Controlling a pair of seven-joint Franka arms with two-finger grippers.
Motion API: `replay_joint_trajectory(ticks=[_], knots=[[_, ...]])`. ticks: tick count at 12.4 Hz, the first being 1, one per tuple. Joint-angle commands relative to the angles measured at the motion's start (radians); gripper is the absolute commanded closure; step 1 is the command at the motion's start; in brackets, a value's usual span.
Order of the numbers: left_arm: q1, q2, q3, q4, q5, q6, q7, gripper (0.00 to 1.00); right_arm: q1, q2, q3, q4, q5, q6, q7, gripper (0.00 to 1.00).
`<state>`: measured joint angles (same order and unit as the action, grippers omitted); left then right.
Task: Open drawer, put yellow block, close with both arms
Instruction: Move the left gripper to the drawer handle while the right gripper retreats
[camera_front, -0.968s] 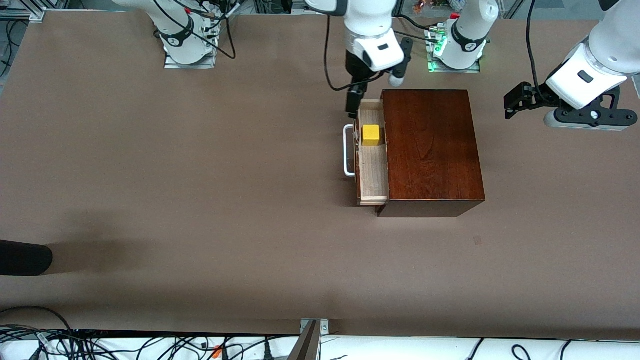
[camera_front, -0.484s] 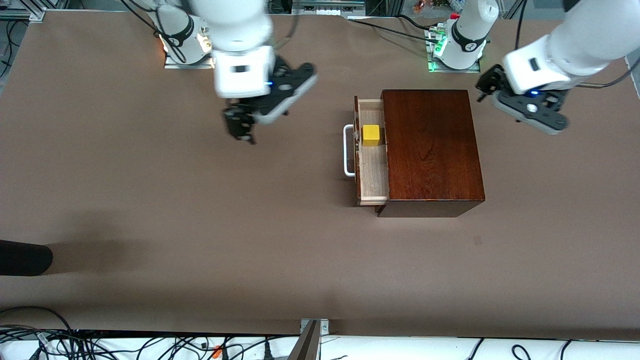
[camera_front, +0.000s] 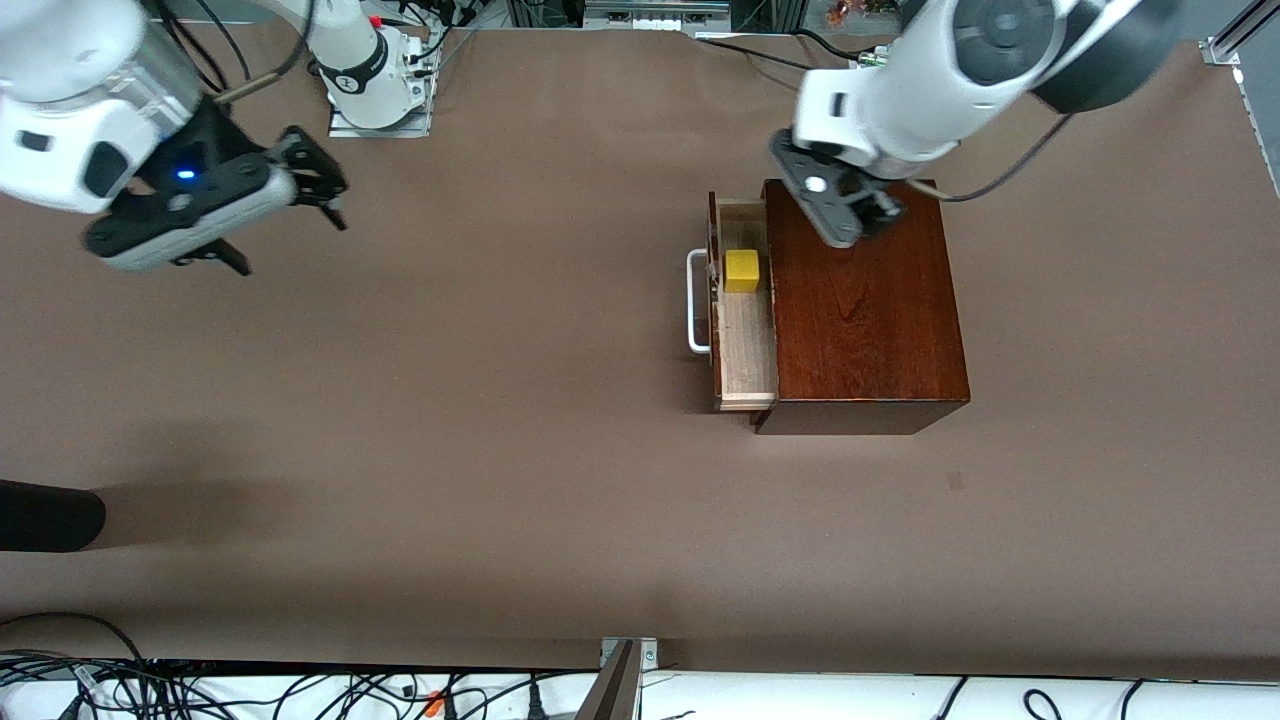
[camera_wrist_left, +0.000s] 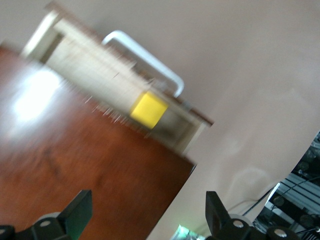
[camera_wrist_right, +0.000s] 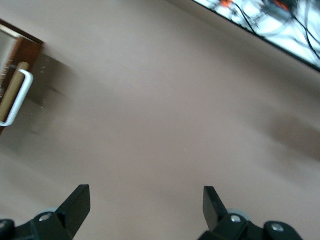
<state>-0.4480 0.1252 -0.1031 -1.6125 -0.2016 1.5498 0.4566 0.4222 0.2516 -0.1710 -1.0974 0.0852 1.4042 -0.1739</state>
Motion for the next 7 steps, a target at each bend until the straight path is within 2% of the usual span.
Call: replay_joint_trajectory(ticks=[1,4,5,7], knots=[[-0.105,0.071,0.017,0.036,-0.018,0.109,0.124,0.0,0.003,-0.125,-0.064,-0.211,0.024,0.031,0.027,0.0],[-0.158,0.174,0.017,0.034,-0.016,0.275,0.337,0.0,-0.072,-0.236,-0.058,-0.445,0.025,0.145,0.027,0.0],[-0.176,0.203,0.017,0.033,-0.016,0.318,0.408,0.0,-0.094,-0.248,-0.044,-0.494,0.025,0.18,0.028,0.0],[-0.207,0.263,0.017,0.026,-0.004,0.361,0.526,0.0,-0.196,-0.22,0.031,-0.51,0.019,0.199,0.074,0.0]])
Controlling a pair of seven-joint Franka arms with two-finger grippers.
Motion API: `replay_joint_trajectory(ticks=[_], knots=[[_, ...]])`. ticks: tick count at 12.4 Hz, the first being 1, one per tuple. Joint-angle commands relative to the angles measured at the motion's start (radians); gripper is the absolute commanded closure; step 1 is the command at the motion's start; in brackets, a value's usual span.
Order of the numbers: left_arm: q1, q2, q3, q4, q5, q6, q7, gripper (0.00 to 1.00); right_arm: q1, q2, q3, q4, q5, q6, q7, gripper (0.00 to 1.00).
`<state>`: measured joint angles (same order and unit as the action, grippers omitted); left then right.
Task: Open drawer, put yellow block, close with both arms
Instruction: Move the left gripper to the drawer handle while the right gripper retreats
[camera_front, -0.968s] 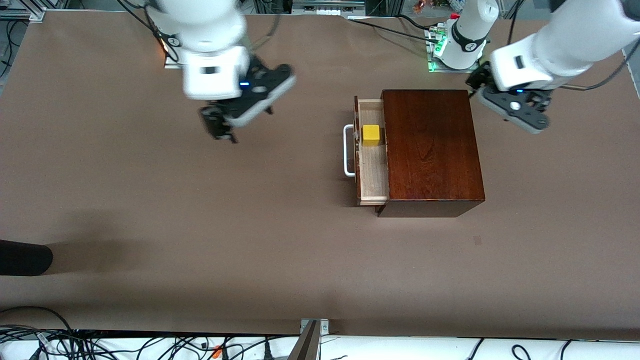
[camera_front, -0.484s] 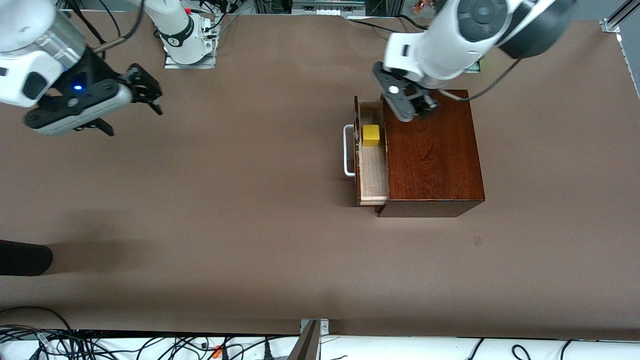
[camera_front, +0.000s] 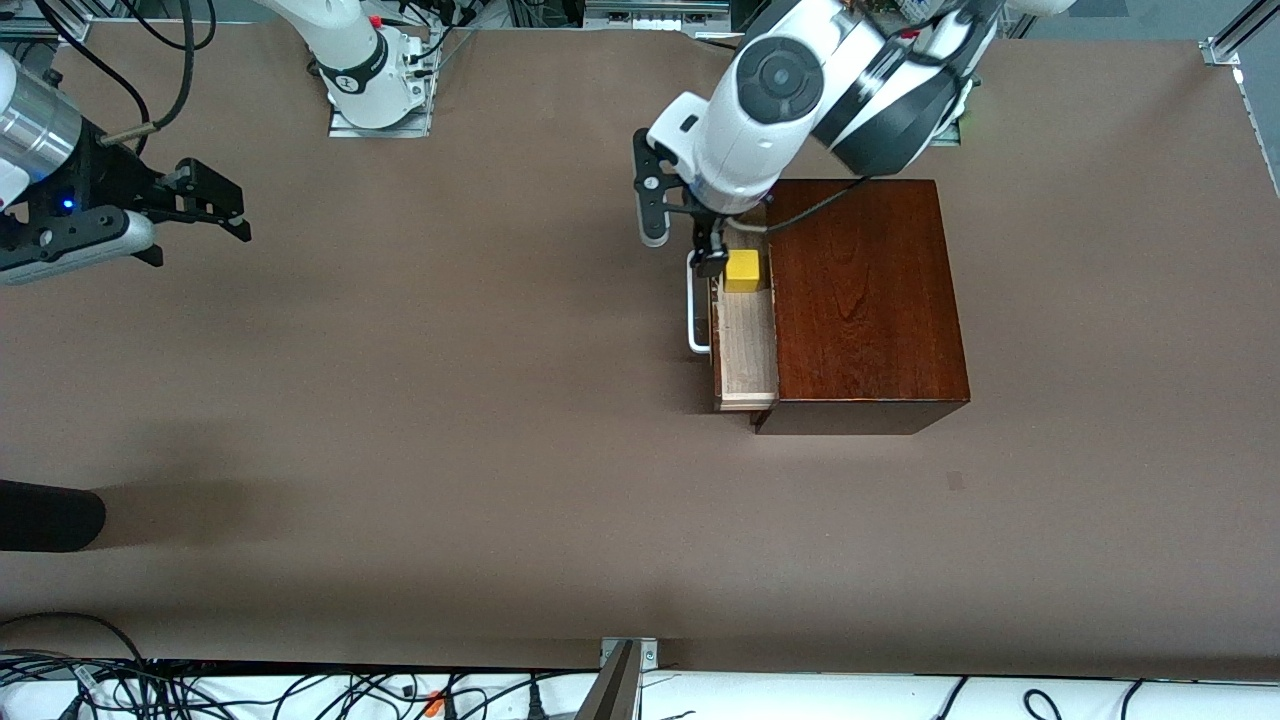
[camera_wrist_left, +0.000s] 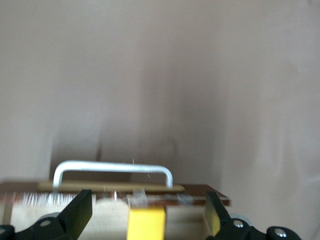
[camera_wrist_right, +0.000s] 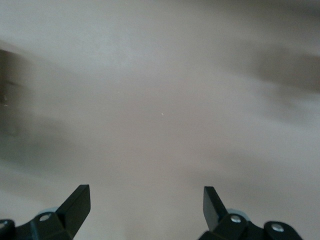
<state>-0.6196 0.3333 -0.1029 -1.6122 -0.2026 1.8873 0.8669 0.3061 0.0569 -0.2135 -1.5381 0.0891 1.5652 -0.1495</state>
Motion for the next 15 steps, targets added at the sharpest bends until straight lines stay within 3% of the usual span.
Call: replay_joint_trajectory(ticks=[1,8,11,15], knots=[[-0.035,0.081,0.017,0.023,0.005,0.033,0.177,0.0,-0.094,-0.008,0.082,-0.068,0.011,0.042,0.053,0.0],[-0.043,0.173,0.019,0.002,0.14,0.026,0.213,0.0,-0.085,-0.009,0.082,-0.03,-0.011,0.035,0.096,0.0],[-0.034,0.176,0.026,-0.009,0.21,0.006,0.204,0.0,-0.079,-0.011,0.086,0.007,-0.112,-0.026,0.108,0.0],[-0.023,0.17,0.035,-0.003,0.22,-0.068,0.187,0.0,-0.085,-0.011,0.075,0.009,-0.106,-0.037,0.116,0.0]])
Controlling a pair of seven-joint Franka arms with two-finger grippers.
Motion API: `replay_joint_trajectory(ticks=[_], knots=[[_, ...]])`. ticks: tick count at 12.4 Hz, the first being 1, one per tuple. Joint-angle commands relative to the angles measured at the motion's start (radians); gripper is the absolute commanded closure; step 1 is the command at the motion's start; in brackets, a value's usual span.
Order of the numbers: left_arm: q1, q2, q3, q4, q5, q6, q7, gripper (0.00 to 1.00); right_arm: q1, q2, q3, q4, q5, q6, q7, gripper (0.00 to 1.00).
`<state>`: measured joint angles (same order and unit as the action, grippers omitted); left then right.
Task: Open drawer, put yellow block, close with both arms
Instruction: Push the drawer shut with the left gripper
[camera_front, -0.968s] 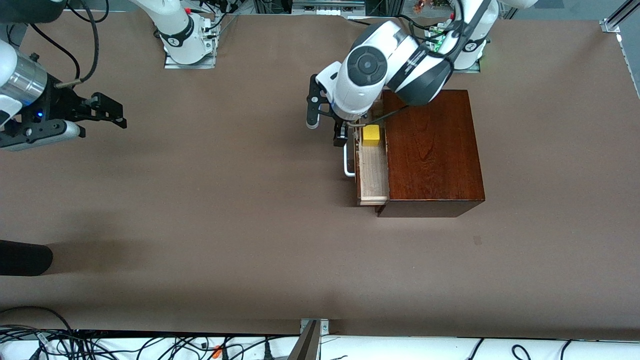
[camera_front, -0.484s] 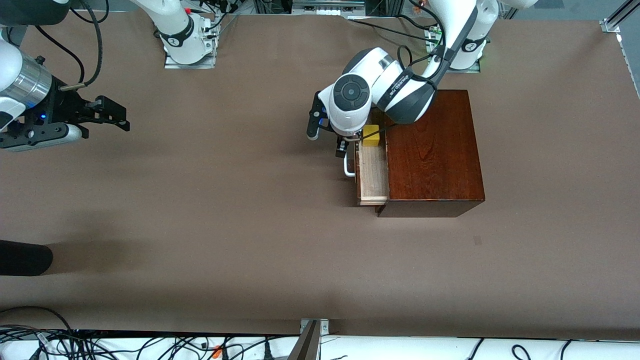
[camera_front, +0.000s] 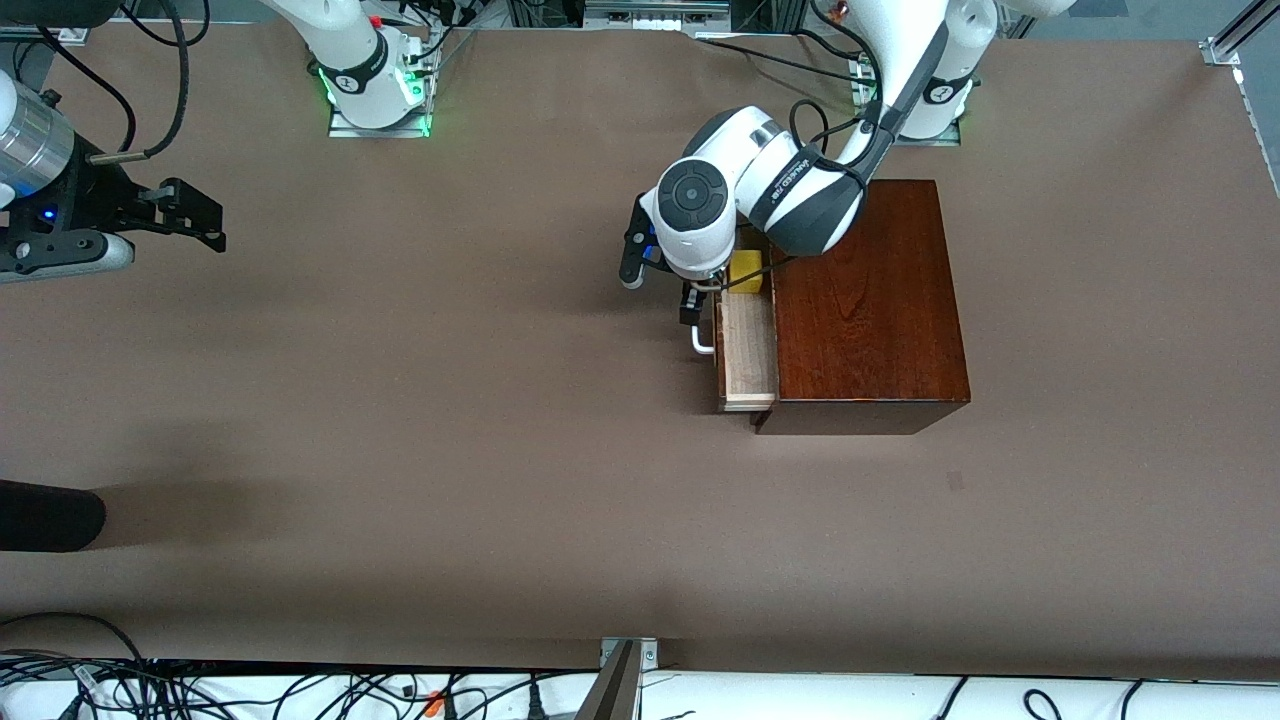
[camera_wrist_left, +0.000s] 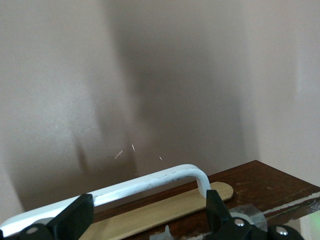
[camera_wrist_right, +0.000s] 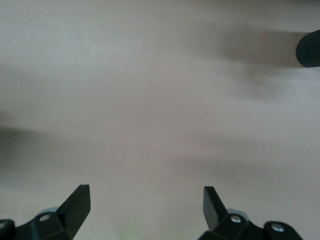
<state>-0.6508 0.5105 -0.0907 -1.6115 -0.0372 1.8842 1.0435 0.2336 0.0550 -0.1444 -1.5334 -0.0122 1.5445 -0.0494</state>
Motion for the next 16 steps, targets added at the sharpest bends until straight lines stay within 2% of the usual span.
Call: replay_joint_trajectory(ticks=[1,7,16], knots=[[0.011,-0.012,0.023,-0.002,0.054,-0.091,0.01,0.0,-0.011,-0.009,0.008,0.004,-0.002,-0.009,0.017,0.0],[0.062,-0.03,0.031,0.002,0.056,-0.168,0.016,0.0,-0.01,-0.01,0.013,0.002,0.0,-0.017,0.068,0.0],[0.072,-0.033,0.029,0.005,0.054,-0.172,0.016,0.0,-0.01,-0.007,0.014,0.002,0.012,-0.006,0.068,0.0]])
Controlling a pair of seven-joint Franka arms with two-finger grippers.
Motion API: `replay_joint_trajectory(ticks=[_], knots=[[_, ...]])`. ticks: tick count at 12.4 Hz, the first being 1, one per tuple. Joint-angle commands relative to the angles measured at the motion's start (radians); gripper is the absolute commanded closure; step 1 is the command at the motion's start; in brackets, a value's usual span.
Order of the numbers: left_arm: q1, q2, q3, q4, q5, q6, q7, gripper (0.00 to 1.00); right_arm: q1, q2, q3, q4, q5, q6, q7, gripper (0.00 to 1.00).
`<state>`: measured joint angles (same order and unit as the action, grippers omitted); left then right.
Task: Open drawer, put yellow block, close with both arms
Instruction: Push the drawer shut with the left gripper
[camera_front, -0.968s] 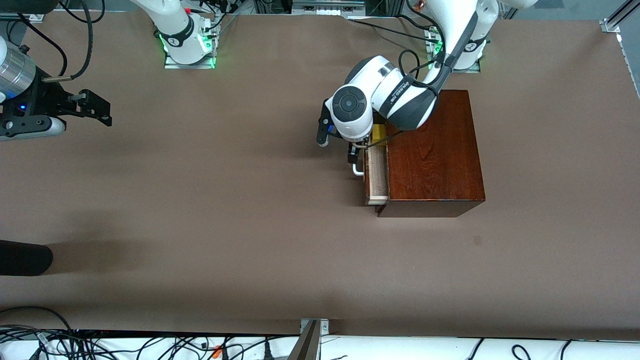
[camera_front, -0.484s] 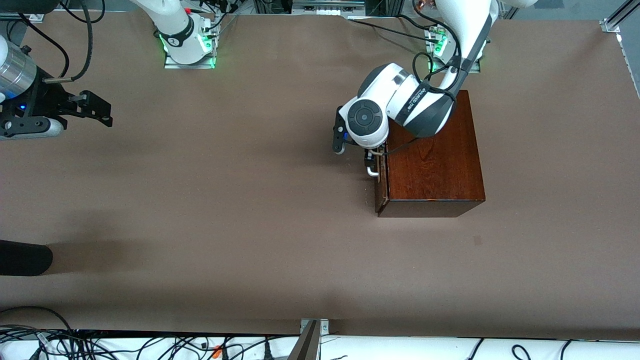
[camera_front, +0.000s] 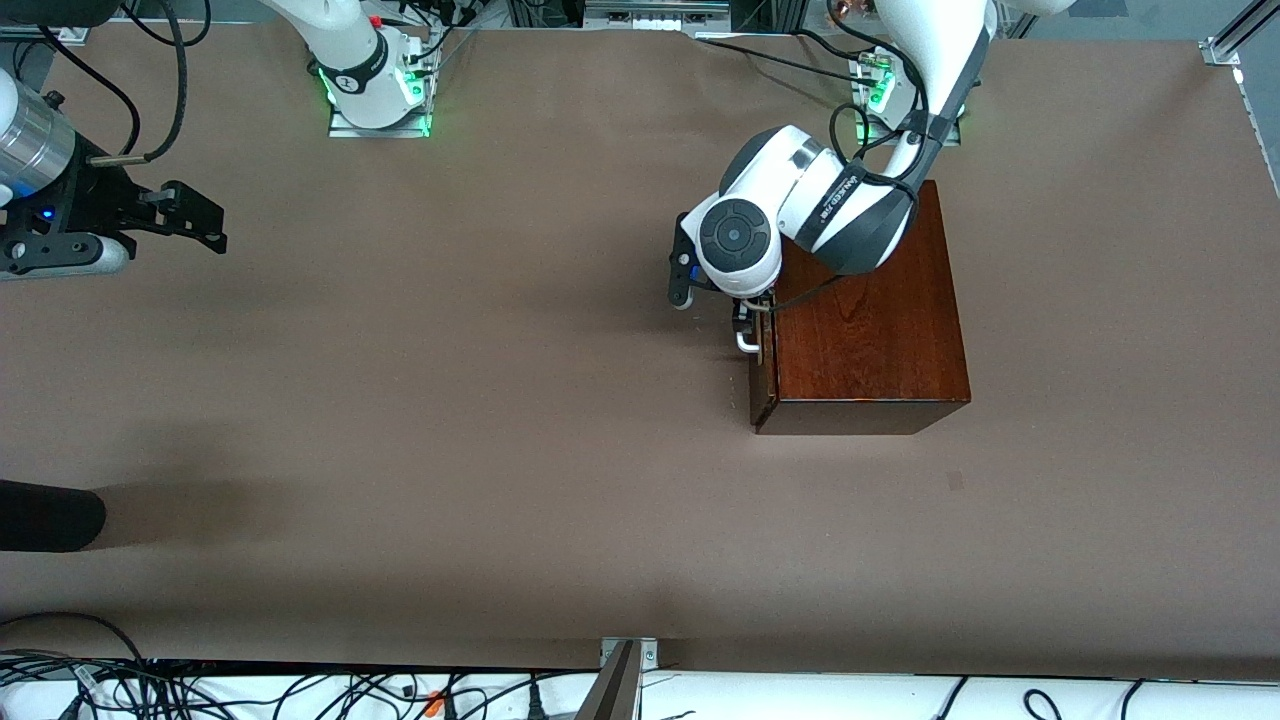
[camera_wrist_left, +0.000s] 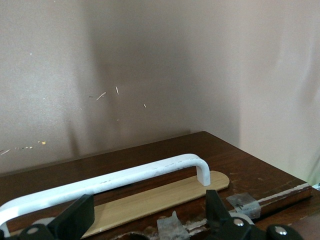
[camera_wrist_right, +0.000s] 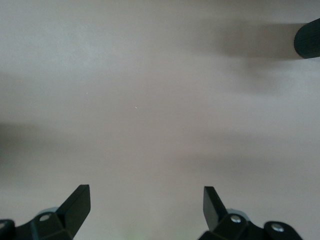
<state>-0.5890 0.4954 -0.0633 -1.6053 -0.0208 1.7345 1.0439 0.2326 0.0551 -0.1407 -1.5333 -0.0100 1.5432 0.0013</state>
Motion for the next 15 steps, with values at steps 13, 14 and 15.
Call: replay_joint_trajectory(ticks=[13,14,15], knots=[[0.138,-0.317,0.003,0.118,-0.041,-0.277,-0.877,0.0,-0.009,-0.006,0.01,0.002,0.012,-0.002,0.016,0.0],[0.173,-0.325,0.022,0.172,-0.039,-0.326,-0.903,0.0,-0.009,-0.006,0.01,0.002,0.012,-0.002,0.016,0.0],[0.182,-0.328,0.058,0.197,-0.025,-0.357,-0.904,0.0,-0.009,-0.006,0.01,0.002,0.012,-0.002,0.016,0.0]])
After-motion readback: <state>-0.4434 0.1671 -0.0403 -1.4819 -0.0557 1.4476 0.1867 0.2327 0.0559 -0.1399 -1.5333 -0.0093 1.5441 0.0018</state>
